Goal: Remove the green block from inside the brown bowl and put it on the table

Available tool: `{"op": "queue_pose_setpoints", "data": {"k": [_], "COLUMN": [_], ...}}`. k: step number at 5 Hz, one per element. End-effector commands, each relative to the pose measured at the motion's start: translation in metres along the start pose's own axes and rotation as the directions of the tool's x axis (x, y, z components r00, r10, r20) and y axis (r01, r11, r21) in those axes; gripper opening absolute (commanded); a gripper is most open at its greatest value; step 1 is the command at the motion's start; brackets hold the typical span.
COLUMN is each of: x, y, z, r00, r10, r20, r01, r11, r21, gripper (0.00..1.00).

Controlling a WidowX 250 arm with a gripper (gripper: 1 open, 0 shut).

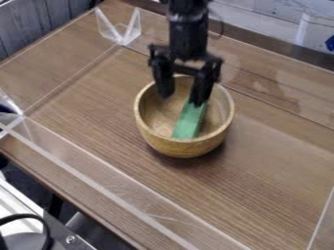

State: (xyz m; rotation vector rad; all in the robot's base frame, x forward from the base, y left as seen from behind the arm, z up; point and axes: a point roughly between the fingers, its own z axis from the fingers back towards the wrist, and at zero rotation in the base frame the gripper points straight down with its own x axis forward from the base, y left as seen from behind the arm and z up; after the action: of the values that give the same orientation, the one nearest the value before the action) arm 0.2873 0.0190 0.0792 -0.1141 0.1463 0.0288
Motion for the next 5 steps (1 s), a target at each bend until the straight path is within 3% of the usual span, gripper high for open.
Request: {"op": "queue_pose_setpoints", "data": {"k": [1,2,4,5], "x": [0.006,0.005,0.018,0.022], "y": [-0.003,-0.002,-0.003,-0.001], "z": [0.013,0.002,-0.026,-0.039], "r00": [0.996,0.992,0.996,0.996], "r10": [-0.072,-0.121,-0.084,-0.091], "r20": [0.060,0.023,-0.009,0.003], "r01": [0.070,0.120,0.084,0.091], "r11": [0.997,0.991,0.996,0.996], "r21": [0.036,0.062,0.032,0.016], "gripper": [1.00,1.00,1.00,0.00]}}
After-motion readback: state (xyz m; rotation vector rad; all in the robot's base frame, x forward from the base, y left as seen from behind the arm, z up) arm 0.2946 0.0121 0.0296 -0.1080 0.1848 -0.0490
